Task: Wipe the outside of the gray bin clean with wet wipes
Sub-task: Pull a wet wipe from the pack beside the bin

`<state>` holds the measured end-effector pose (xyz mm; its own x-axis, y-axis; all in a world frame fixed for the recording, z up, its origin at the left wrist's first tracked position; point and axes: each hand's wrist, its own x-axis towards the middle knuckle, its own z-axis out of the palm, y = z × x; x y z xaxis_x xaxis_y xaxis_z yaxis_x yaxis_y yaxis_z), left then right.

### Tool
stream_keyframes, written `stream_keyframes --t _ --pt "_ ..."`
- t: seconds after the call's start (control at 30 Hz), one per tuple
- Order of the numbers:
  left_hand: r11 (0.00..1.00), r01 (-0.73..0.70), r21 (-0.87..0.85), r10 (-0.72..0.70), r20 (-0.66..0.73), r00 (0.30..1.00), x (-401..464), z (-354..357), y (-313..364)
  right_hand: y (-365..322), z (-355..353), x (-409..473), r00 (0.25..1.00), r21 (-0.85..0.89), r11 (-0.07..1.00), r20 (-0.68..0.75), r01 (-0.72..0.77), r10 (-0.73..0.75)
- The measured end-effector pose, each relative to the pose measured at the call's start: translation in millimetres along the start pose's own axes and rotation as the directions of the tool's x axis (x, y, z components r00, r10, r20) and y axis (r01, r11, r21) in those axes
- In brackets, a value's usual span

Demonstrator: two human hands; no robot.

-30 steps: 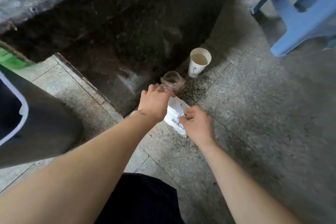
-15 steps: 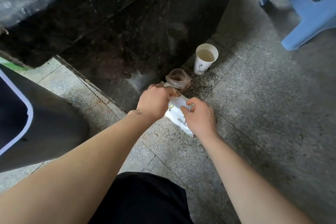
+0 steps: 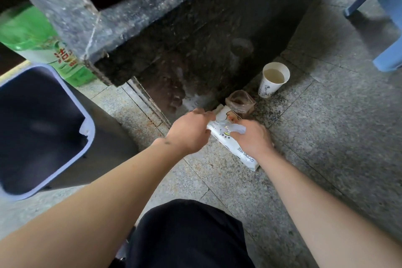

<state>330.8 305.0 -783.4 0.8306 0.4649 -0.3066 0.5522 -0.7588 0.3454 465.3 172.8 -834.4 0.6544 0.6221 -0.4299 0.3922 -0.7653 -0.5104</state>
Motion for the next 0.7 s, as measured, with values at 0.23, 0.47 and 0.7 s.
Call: stream_keyframes --t 0.23,0.47,0.7 --pt "0.999 0.023 -0.032 -0.023 0.004 1.000 -8.5 -4.7 7.4 -7.1 -4.8 -1.9 0.999 0.071 0.997 0.030 -0.015 0.013" --pt "0.998 0.057 -0.007 -0.057 0.024 0.998 -27.0 -5.4 -1.9 -3.7 -6.5 -11.5 1.000 0.083 0.996 -0.005 0.016 -0.016" --pt "0.988 0.031 0.150 -0.011 -0.132 0.991 -60.6 -53.2 -32.5 -4.9 -5.9 -23.5 0.996 0.141 0.989 -0.086 0.044 -0.032"
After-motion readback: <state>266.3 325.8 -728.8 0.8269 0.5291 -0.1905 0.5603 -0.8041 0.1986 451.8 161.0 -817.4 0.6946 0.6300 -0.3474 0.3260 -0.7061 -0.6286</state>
